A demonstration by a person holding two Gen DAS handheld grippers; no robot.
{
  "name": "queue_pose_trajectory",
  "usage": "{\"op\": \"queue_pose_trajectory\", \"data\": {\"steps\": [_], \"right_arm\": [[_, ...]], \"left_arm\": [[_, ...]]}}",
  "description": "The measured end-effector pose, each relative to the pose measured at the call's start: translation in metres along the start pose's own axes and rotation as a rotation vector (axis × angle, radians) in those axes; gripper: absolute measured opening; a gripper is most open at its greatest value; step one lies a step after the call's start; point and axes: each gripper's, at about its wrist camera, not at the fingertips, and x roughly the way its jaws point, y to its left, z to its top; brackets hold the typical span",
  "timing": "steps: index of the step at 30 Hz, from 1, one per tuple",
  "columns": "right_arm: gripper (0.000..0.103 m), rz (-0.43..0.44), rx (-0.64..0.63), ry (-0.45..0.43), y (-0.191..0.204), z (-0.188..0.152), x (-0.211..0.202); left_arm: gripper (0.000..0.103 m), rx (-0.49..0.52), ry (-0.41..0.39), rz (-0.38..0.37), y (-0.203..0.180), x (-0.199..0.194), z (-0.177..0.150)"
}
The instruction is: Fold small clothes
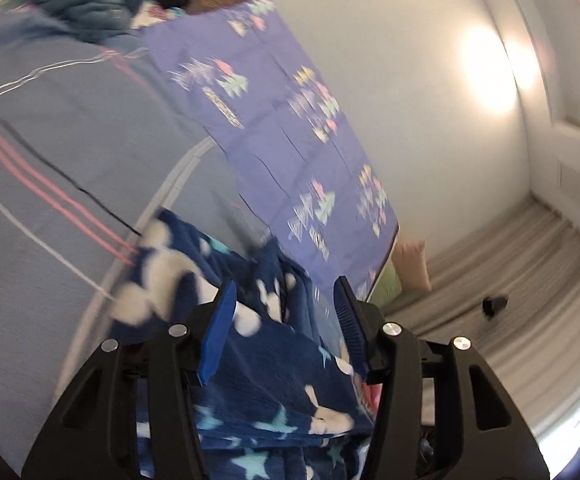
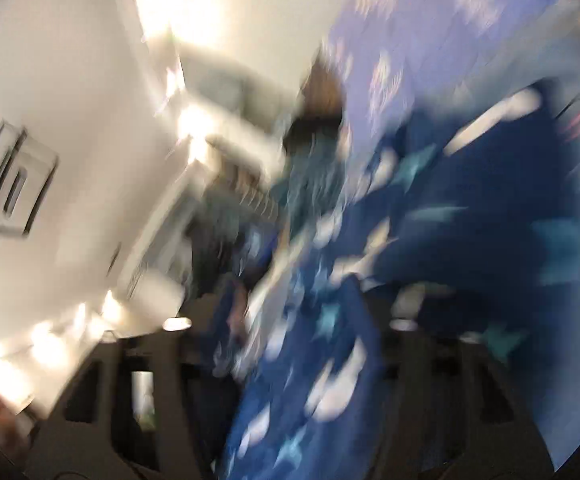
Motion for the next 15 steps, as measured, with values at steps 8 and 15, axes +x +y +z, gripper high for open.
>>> {"op": "queue_pose_trajectory", "data": {"steps": [8,15], "right_arm": [[0.075,-0.064,-0.067,0.042,0.009,0.0,0.006],[0.079,-0.235,0.066,-0.331,-0.021,0.016,-0.046]], "left_arm": [[0.051,0.134,0.126,0.141,0.003,0.049,-0.037],[0.051,0.083,0.07,0.127,0.036,0.036,-0.038]]}}
